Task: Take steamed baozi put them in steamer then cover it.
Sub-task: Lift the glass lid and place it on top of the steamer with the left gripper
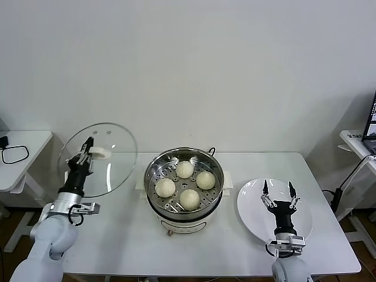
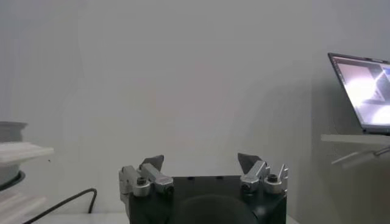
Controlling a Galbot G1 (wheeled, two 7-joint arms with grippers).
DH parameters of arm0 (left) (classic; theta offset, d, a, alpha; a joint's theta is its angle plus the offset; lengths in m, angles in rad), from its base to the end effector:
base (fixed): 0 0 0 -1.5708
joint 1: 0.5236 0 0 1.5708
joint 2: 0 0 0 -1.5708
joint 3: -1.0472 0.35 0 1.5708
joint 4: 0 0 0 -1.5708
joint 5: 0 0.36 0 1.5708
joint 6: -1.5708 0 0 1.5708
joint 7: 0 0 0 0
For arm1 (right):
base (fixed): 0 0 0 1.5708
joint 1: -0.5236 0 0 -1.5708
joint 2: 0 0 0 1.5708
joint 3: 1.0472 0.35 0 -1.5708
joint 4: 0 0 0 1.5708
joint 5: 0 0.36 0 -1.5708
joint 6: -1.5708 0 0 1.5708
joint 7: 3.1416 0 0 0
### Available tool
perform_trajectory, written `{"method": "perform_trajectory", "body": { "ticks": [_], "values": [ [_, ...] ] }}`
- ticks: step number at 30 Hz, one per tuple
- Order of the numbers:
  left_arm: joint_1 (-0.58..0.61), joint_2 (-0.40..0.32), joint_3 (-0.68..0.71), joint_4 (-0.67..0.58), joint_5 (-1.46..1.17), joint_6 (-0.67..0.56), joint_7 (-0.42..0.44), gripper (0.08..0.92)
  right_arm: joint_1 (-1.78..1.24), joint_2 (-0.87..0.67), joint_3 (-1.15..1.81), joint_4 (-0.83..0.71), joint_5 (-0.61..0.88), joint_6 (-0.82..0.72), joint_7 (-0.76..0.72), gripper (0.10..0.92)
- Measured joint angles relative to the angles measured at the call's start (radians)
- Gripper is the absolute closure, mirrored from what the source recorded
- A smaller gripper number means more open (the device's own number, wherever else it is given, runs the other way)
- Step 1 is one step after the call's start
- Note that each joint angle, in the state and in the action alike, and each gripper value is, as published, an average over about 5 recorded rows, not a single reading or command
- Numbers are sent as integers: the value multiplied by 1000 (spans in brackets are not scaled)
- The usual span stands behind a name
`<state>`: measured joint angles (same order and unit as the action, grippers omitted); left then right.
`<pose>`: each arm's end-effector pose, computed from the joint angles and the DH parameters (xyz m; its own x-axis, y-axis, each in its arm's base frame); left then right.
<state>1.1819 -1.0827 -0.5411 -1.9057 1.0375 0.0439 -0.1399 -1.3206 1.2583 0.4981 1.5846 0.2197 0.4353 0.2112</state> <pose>0.3098 0.1139 -0.2457 -0.9493 0.0863 -0.3024 -0.2963 0.0760 0.9521 0.2571 -0.0973 -0.4160 -0.9732 0.1453 -0.1785 0.1556 0.9868 -0.0452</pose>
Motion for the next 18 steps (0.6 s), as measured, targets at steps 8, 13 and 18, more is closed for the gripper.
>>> {"method": "perform_trajectory", "body": {
  "ticks": [8, 13, 18],
  "values": [
    [-32, -56, 191, -164, 49, 149, 132, 807, -1, 5, -2, -6, -15, -18, 4, 203],
    [-60, -114, 323, -199, 133, 231, 229, 807, 6, 13, -8, -16, -21, -25, 3, 203],
    [-89, -173, 437, -191, 232, 293, 325, 807, 15, 24, -10, -31, -27, -28, 2, 203]
  ]
}}
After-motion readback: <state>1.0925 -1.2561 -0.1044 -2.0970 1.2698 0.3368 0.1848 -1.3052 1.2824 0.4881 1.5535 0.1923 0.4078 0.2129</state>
